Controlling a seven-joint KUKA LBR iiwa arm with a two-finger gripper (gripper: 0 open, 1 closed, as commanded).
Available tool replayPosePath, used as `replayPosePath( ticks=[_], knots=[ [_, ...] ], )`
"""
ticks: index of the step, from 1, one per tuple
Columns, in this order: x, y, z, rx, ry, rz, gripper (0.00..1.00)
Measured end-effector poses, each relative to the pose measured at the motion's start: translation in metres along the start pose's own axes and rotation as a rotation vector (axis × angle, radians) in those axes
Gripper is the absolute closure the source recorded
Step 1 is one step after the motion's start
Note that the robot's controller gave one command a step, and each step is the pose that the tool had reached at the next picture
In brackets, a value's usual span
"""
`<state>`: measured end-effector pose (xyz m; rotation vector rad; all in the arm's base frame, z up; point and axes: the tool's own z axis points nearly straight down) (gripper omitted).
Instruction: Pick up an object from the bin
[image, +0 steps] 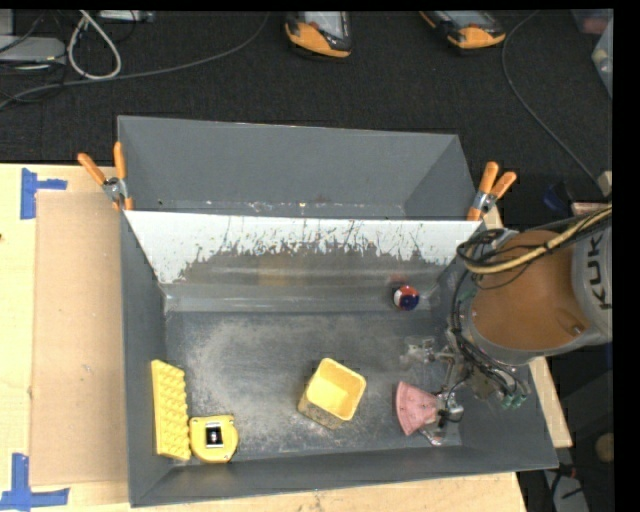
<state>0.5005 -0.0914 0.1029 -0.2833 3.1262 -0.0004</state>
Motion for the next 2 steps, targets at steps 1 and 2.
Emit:
replayPosePath(
  ticks=[1, 2],
  knots=[
    [0.013, 0.008, -0.003, -0.007, 0.007, -0.416, 0.00],
    [0.015, 0.001, 0.017, -0.005, 0.005, -0.382, 0.00]
  ],
)
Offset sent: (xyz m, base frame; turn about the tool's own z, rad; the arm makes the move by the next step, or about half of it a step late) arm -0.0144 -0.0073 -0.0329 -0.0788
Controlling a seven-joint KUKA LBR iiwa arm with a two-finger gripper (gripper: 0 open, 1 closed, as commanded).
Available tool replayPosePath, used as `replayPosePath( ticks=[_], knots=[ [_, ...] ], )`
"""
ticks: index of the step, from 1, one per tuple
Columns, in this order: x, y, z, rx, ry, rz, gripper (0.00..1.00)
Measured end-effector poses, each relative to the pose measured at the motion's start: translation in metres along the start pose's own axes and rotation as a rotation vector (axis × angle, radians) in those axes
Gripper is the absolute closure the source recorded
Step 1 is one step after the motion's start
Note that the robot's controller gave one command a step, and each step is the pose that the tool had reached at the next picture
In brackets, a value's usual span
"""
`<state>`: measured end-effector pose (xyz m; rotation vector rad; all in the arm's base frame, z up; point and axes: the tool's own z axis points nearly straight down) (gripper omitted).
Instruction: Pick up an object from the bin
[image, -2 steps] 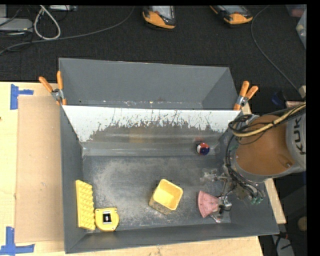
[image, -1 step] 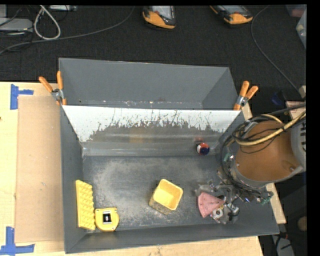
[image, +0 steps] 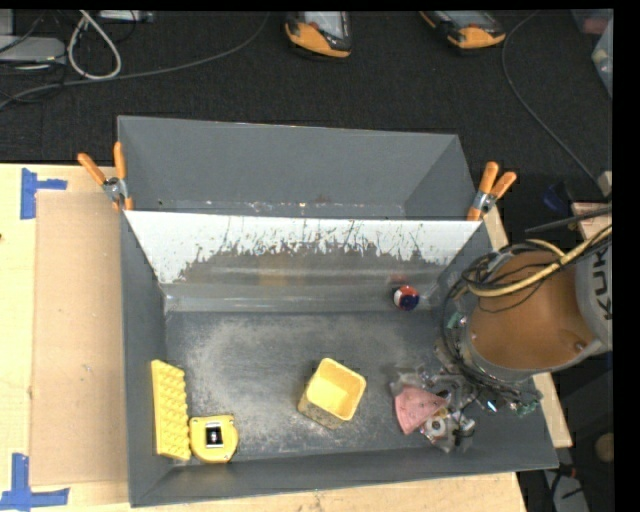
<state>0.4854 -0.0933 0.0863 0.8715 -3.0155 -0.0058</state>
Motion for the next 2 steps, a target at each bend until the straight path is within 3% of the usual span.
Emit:
replayPosePath(
  ticks=[1, 2],
  knots=[
    [-0.0055, 0.0098, 0.0135, 0.003, -0.005, -0.384, 1.00],
    [-0.0058, 0.0100, 0.0141, 0.004, -0.006, -0.384, 1.00]
  ],
)
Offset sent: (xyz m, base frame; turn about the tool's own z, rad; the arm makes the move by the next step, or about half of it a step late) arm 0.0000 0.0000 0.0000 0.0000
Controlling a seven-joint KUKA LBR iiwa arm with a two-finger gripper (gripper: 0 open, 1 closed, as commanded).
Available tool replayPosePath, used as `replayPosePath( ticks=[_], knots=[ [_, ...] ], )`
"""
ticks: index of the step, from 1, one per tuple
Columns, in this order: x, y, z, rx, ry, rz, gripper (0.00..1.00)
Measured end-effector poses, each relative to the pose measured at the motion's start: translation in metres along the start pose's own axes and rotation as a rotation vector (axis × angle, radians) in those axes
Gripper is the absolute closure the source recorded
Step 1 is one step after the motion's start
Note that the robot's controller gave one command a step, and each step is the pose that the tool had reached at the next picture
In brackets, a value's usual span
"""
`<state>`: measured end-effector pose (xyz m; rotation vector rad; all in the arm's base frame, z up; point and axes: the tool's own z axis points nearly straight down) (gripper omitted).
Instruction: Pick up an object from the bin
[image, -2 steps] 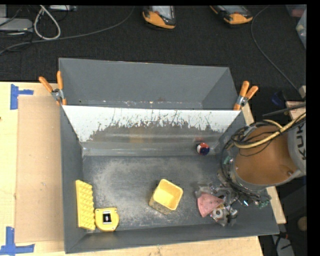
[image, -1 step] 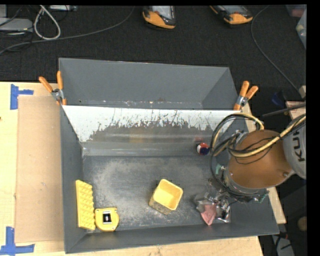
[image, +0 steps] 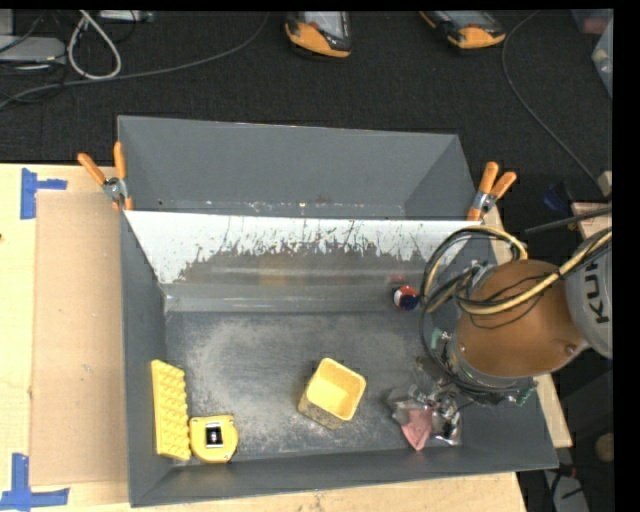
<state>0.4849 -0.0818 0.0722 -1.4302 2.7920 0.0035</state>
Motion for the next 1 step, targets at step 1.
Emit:
replayPosePath(
  ticks=[1],
  knots=[
    [-0.0004, 0.0006, -0.0040, -0.001, 0.000, 0.000, 1.00]
  ],
)
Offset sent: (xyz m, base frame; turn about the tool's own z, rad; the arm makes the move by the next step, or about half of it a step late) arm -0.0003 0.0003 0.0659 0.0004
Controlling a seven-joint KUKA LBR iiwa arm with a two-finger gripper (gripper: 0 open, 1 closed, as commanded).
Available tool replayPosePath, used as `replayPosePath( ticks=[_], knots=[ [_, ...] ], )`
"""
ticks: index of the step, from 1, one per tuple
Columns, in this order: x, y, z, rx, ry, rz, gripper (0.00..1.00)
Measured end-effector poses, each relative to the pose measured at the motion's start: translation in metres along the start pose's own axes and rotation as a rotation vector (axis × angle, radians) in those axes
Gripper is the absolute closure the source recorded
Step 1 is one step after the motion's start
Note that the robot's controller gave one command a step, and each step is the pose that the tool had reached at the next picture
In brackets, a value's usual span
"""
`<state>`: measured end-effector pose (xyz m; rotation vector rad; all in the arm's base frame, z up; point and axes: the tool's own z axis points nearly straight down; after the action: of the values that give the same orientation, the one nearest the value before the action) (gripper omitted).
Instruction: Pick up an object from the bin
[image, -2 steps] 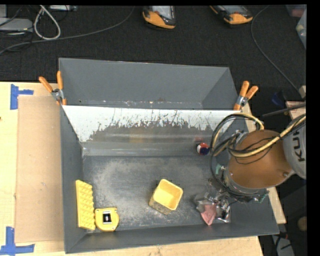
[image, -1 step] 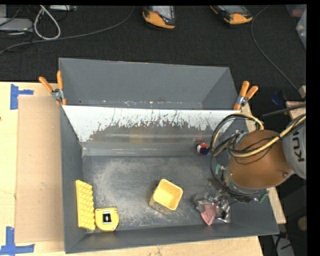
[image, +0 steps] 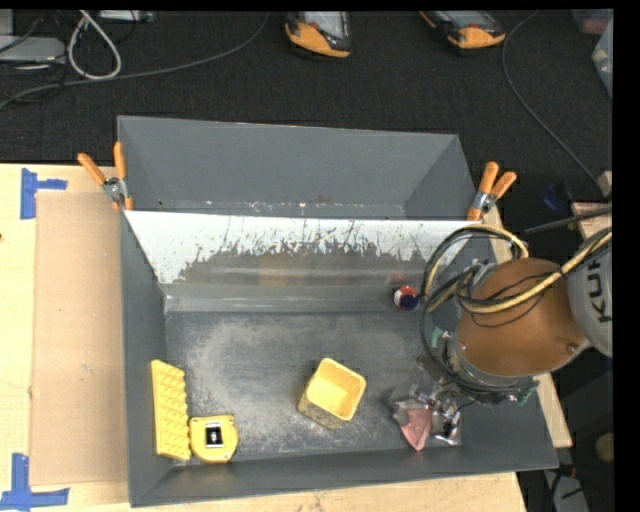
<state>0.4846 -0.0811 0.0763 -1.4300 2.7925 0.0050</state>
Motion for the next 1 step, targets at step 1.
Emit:
replayPosePath(
  ticks=[1],
  knots=[
    [0.0006, 0.0033, -0.0242, -0.010, 0.004, 0.002, 1.00]
  ],
)
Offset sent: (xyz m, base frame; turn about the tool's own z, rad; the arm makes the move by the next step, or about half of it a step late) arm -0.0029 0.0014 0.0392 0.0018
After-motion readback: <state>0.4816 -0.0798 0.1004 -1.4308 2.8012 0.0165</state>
